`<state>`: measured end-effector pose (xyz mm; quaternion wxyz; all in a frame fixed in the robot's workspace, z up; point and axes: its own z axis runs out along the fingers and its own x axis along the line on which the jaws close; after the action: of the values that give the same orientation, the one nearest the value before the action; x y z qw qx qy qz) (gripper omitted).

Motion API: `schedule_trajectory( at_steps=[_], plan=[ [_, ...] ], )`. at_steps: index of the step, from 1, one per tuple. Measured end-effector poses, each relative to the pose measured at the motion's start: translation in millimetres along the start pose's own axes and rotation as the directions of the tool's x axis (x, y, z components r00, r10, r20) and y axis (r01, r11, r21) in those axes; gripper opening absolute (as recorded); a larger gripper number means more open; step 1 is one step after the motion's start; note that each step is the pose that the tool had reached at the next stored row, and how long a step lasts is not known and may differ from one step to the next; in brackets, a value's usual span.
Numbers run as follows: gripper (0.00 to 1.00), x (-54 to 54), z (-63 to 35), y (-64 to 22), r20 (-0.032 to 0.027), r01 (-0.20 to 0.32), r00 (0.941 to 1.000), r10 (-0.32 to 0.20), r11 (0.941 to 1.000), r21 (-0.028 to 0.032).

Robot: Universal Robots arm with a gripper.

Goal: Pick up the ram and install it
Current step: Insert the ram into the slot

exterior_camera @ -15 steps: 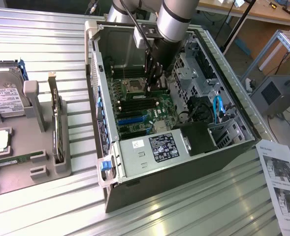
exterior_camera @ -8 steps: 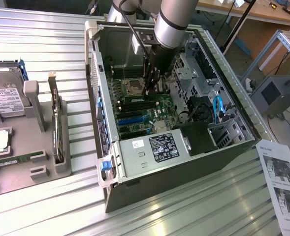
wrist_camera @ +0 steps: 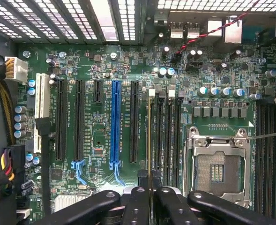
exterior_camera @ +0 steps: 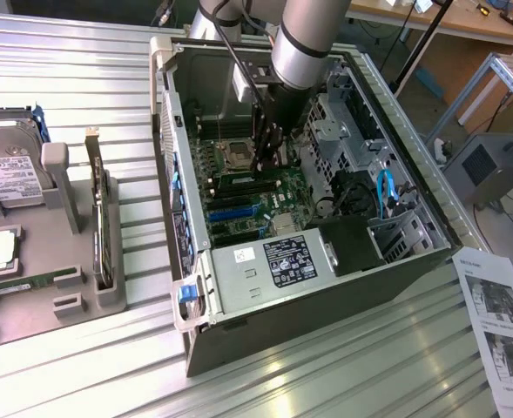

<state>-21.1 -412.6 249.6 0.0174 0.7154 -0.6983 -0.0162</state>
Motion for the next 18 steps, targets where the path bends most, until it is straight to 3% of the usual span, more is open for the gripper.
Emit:
schedule_trajectory(
  at_steps=[1, 2, 3, 6, 9, 16, 18],
  plan=[
    [0.12, 0.0, 0.0, 0.0, 0.0, 0.0, 1.0, 0.0, 1.0, 0.0],
    [0.12, 0.0, 0.5, 0.3, -0.0001, 0.0, 1.0, 0.0, 0.9998, 0.018],
    [0.12, -0.1, 0.7, 0.2, -0.0002, 0.0, 1.0, 0.0, 0.9996, 0.0286],
    [0.12, 0.0, 0.5, 0.4, -0.0006, 0.0, 1.0, 0.0, 0.9996, 0.0286],
    [0.12, -0.4, 1.0, 6.6, -0.0008, 0.0, 1.0, 0.0, 0.9996, 0.0285],
    [0.12, -0.7, 5.6, 6.4, -0.0012, -0.003, 1.0, 0.003, 0.9996, 0.0285],
    [0.12, -0.7, 6.0, 6.4, -0.0001, -0.028, 0.9996, 0.028, 0.9992, 0.0285]
  ],
)
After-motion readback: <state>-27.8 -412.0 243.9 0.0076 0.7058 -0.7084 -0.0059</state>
